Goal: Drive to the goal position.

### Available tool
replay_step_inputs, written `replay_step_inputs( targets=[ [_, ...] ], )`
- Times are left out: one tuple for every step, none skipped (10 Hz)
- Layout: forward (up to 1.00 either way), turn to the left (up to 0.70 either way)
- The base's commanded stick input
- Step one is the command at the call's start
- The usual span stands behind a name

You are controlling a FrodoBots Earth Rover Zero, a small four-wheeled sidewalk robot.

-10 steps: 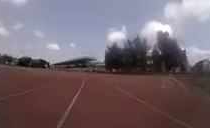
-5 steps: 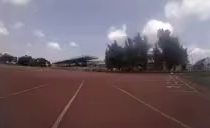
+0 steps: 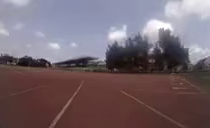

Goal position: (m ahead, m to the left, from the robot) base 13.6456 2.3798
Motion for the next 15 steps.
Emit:
replay_step_inputs(
  targets=[
    [0.70, 0.00],
    [0.70, 0.00],
    [0.70, 0.00],
    [0.70, 0.00],
    [0.70, 0.00],
    [0.70, 0.00],
    [0.70, 0.00],
    [0.70, 0.00],
    [0.70, 0.00],
    [0.70, 0.00],
    [0.70, 0.00],
    [0.70, 0.00],
    [0.70, 0.00],
    [0.70, 0.00],
    [0.70, 0.00]
  ],
)
